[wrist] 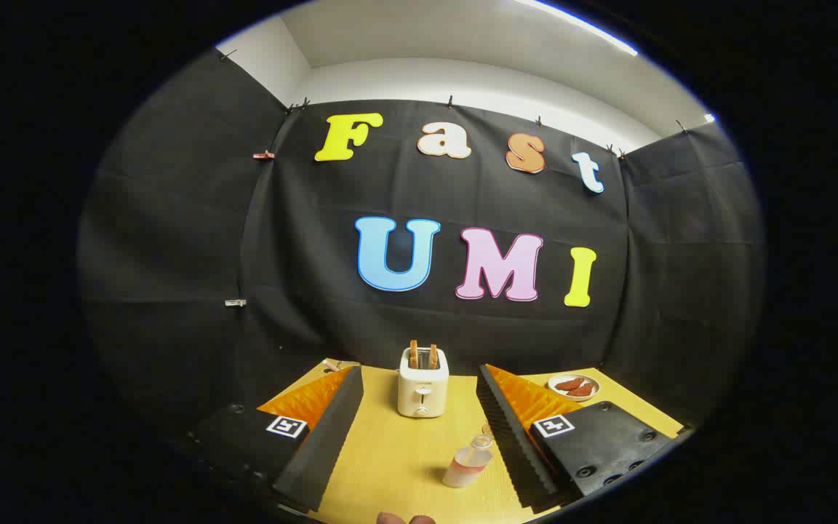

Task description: Take the bottle from table, then pour the juice into the cup, finally place the bottle on the coaster

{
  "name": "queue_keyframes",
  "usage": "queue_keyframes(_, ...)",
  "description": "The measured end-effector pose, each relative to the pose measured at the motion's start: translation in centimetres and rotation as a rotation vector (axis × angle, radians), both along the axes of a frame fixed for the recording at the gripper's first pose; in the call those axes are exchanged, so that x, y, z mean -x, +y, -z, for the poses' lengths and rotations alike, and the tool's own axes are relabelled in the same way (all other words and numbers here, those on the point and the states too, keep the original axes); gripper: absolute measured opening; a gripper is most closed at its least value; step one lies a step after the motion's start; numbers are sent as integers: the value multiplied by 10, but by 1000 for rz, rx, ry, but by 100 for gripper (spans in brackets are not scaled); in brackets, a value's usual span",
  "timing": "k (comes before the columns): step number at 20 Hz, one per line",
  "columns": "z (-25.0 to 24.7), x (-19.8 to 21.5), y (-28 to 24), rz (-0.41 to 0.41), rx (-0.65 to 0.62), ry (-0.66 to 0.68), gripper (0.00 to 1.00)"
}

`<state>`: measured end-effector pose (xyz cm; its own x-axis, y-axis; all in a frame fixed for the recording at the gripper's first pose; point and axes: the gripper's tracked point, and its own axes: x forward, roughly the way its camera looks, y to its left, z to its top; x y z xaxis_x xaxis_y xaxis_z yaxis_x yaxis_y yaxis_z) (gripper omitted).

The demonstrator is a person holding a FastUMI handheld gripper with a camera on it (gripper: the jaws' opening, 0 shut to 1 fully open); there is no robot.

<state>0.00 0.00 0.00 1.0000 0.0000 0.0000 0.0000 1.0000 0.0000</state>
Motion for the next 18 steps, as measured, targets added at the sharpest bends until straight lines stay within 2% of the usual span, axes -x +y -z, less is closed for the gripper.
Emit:
queue_keyframes(11,9,-3,4,-25,-4,6,97)
queue_keyframes(18,14,-13,-1,22,-11,-2,97)
